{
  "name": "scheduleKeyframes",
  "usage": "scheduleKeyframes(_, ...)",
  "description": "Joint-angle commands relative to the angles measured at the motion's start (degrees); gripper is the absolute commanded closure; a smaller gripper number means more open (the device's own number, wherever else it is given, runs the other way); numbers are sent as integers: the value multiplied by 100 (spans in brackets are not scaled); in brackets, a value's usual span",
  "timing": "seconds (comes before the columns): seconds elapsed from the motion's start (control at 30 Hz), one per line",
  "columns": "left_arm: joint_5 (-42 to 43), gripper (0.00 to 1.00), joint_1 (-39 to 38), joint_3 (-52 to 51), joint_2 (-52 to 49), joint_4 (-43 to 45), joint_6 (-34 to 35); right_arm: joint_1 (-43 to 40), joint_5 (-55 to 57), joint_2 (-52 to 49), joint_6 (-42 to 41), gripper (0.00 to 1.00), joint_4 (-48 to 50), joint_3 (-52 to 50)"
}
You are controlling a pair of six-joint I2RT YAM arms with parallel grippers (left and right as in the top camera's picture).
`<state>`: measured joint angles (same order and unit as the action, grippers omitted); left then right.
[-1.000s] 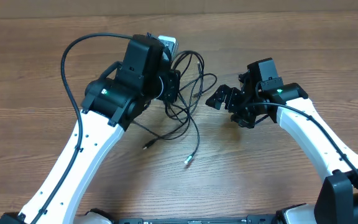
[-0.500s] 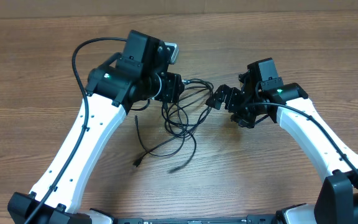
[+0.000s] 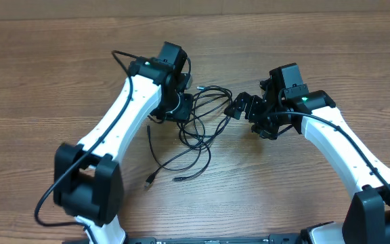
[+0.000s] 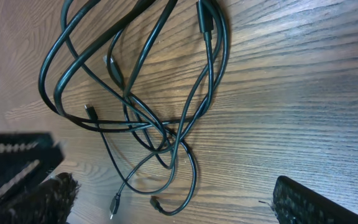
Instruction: Untangle cables
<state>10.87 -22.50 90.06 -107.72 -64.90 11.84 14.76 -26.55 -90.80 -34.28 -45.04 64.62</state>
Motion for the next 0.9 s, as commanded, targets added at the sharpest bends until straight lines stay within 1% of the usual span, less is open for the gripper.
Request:
scheduleKeyframes(0.0,-11,60,-7,63,-138,313,-105,-22,63,111,50,0,11,103)
scheduleKeyframes(0.2,426,58,-2,87,-125,824,-603,-22,63,111,48,0,11,103)
scheduleKeyframes(0.47,396,55,-267,70,-214,1453,-1019,-22,63,111,50,0,11,103)
scheduleKeyframes(0.67,116,54,-459,70,-542,1545,-1016,-22,63,111,50,0,11,103)
scheduleKeyframes(0.87,96,56,-485,70,-986,1530,-1019,-22,63,111,50,0,11,103)
